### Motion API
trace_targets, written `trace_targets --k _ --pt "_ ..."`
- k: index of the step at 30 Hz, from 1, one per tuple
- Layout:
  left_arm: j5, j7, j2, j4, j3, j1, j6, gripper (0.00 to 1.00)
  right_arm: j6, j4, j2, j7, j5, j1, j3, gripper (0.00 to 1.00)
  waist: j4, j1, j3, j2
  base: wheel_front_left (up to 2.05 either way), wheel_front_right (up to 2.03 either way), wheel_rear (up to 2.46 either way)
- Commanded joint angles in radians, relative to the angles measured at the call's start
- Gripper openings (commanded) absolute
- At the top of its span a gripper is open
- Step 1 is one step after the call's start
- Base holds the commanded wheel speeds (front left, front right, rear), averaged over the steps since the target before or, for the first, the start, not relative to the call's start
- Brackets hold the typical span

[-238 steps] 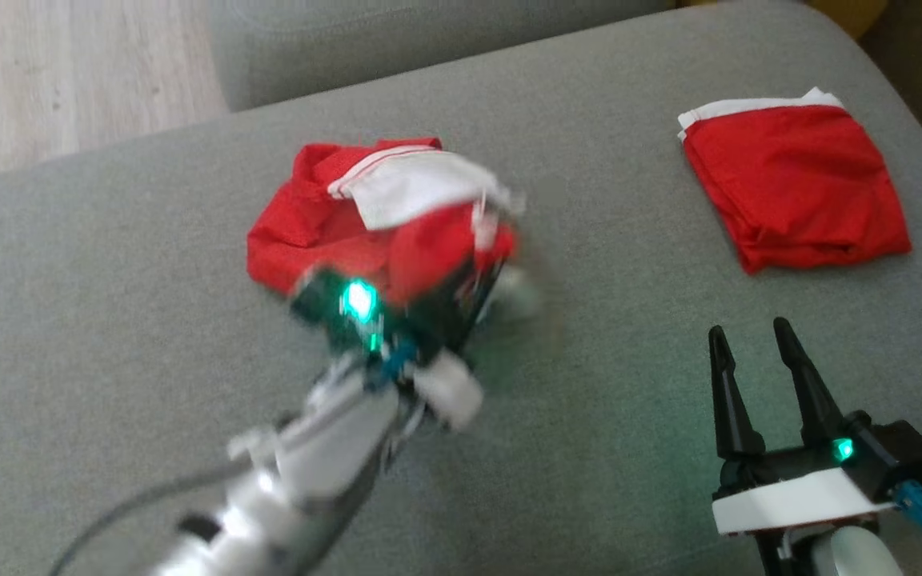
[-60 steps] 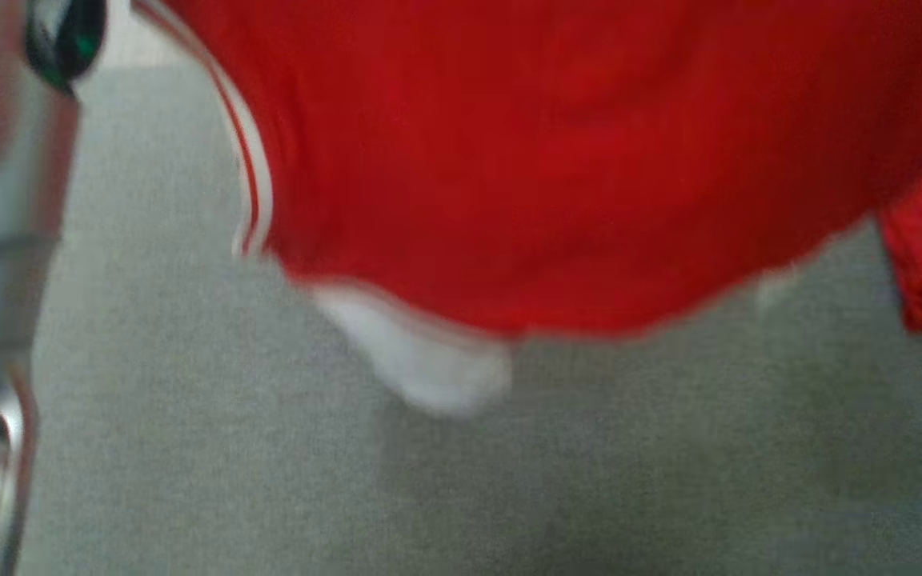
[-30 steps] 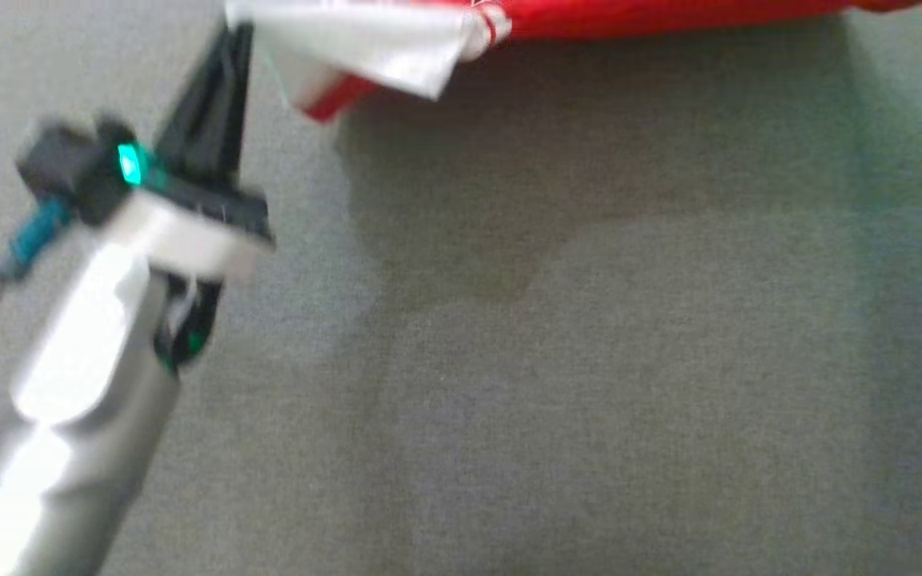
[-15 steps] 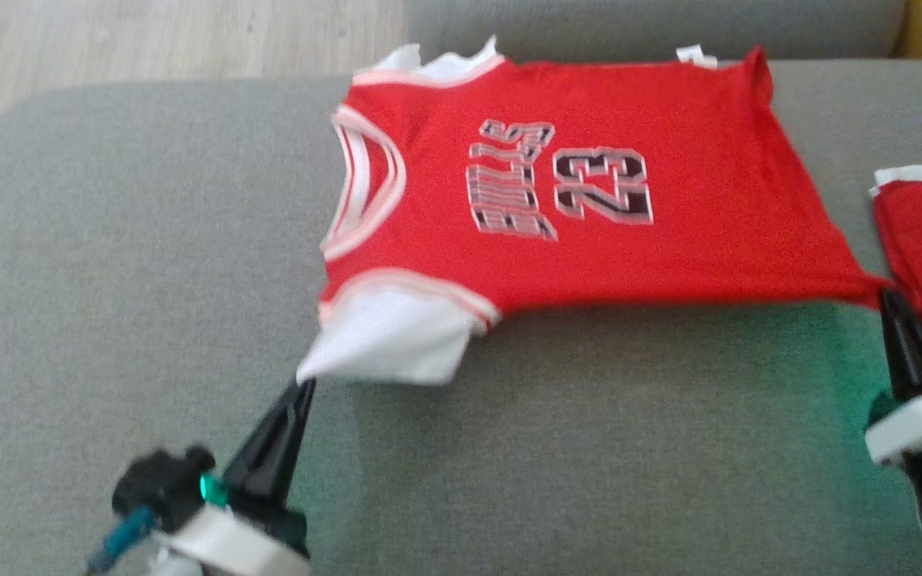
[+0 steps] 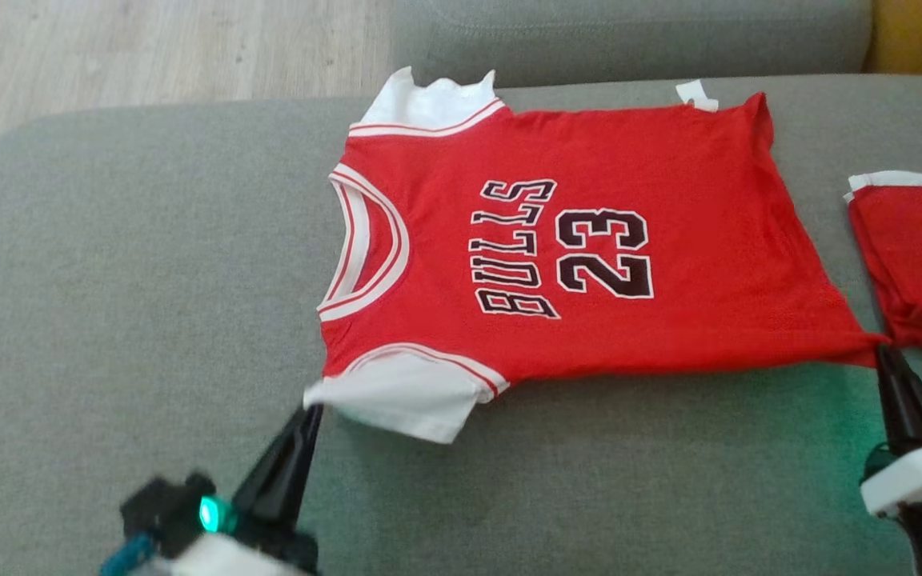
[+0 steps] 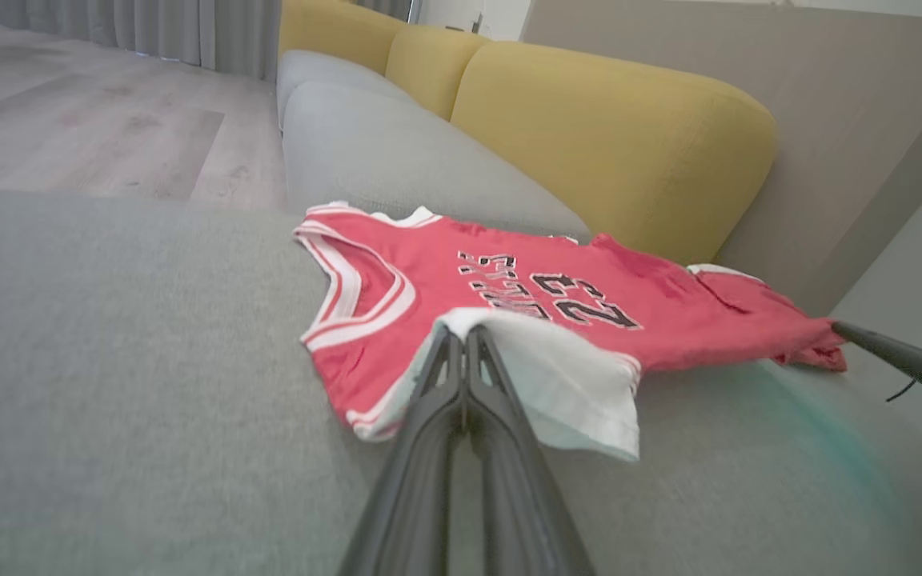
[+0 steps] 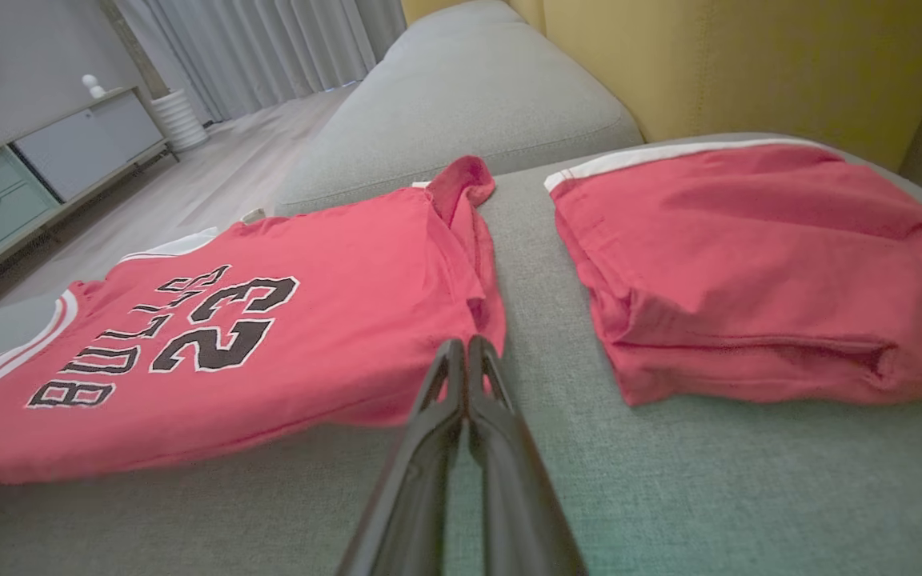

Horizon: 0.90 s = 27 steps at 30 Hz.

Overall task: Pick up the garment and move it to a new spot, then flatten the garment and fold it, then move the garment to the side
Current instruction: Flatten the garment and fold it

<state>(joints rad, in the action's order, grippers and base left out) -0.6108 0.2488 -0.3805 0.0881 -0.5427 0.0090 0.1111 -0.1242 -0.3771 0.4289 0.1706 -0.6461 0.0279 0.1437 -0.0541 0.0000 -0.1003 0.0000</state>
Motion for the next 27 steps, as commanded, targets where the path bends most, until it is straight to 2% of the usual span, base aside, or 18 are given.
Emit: trace_targets --k 1,7,13,23,24,25,26,27 --pt "-0.003 0.008 -0.001 -0.02 0.049 -0.084 -0.006 0.0 -0.007 0.032 0.02 -0.006 0.01 0.031 0.001 0.0 0.002 0.0 -0.015 0.0 0.0 0.0 0.0" --pt "0.008 0.008 0.035 0.072 0.044 -0.279 0.007 0.0 -0.007 0.018 0.002 -0.055 0.045 0.133 -0.007 0.0 0.008 0.0 -0.086 0.0 0.0 0.0 0.0" --pt "0.013 0.011 0.049 0.203 0.03 -0.488 0.017 0.0 -0.007 -0.025 0.005 -0.077 0.08 0.28 0.002 0.0 0.02 0.0 -0.172 0.0 0.0 0.0 0.0" --pt "0.044 0.013 0.081 0.307 0.015 -0.679 0.019 0.0 -0.007 -0.119 0.008 -0.062 0.11 0.44 0.034 0.0 0.023 0.0 -0.253 0.0 0.0 0.0 0.0" --pt "0.041 0.013 0.086 0.324 0.012 -0.688 0.019 0.41 -0.007 -0.13 0.007 -0.059 0.111 0.453 0.039 0.05 0.023 0.0 -0.259 0.0 0.0 0.0 0.0" --pt "0.044 0.013 0.089 0.343 0.011 -0.696 0.019 1.0 -0.007 -0.143 0.005 -0.055 0.112 0.463 0.043 0.48 0.023 0.0 -0.261 0.0 0.0 0.0 0.0" --pt "0.048 0.013 0.095 0.356 0.02 -0.701 0.019 1.0 -0.007 -0.155 0.003 -0.049 0.115 0.471 0.044 1.0 0.023 0.0 -0.263 0.0 0.0 0.0 0.0" --pt "0.052 0.013 0.103 0.365 0.029 -0.701 0.019 1.0 -0.007 -0.166 -0.001 -0.037 0.118 0.477 0.043 1.0 0.022 0.0 -0.263 0.0 0.0 0.0 0.0"
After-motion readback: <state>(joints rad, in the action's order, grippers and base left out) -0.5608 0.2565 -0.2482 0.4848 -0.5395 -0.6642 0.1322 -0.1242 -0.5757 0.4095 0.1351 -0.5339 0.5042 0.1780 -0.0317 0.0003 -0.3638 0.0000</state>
